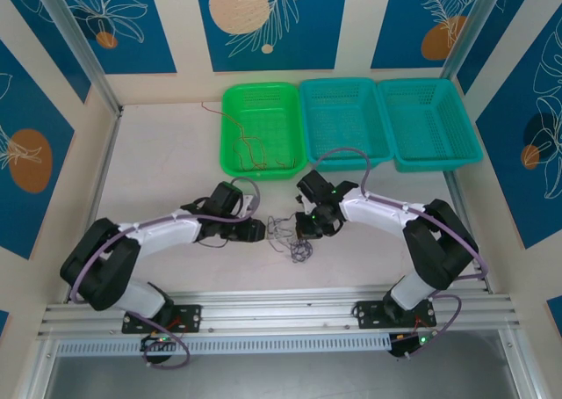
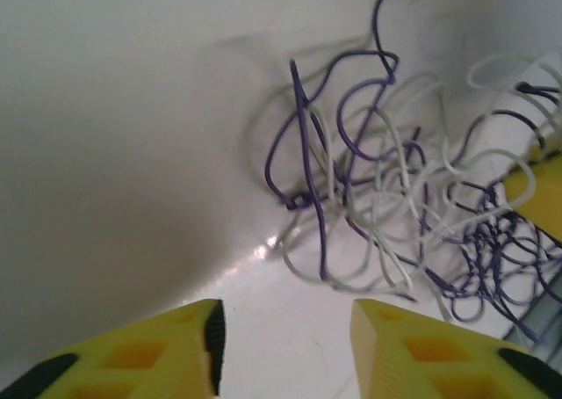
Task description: Untangle the cables
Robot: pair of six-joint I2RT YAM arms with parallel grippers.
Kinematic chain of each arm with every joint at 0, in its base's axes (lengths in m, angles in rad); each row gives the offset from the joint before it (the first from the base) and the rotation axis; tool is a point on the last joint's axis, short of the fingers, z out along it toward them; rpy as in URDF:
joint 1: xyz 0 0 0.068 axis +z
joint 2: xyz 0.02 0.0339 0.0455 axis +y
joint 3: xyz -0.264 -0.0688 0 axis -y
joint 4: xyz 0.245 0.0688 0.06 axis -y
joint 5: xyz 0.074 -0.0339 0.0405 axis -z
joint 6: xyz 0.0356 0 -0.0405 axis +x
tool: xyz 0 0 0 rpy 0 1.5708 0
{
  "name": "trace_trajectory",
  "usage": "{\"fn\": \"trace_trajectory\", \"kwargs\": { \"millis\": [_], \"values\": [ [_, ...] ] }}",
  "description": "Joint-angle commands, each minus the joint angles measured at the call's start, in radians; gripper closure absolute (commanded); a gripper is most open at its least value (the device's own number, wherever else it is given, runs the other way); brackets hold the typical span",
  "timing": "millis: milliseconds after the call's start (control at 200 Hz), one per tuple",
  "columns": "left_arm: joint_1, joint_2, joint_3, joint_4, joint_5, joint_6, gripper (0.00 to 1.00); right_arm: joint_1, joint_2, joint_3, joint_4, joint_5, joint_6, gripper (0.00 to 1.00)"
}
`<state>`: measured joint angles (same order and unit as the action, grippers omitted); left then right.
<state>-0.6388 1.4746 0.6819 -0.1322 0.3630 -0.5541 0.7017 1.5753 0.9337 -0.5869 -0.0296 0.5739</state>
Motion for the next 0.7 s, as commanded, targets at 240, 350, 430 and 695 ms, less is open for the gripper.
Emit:
{"fn": "trace_trajectory", "kwargs": {
  "millis": [240,350,430,695],
  "values": [
    [0.002,0.114,0.045,0.155,0.035,-0.075,0.61,0.035,0.031,0.013,-0.005,0.011,0.052,1.00],
    [0.003,0.131,0.041,0.168,0.020,-0.084,0.63,0.039,0.038,0.018,-0.001,0.012,0.053,1.00],
    [0.003,0.153,0.052,0.156,0.008,-0.081,0.69,0.042,0.041,0.021,-0.003,0.015,0.056,1.00],
    [0.004,0.177,0.063,0.108,-0.038,-0.072,1.00,0.040,0.038,0.022,-0.040,0.113,0.113,1.00]
  ]
}}
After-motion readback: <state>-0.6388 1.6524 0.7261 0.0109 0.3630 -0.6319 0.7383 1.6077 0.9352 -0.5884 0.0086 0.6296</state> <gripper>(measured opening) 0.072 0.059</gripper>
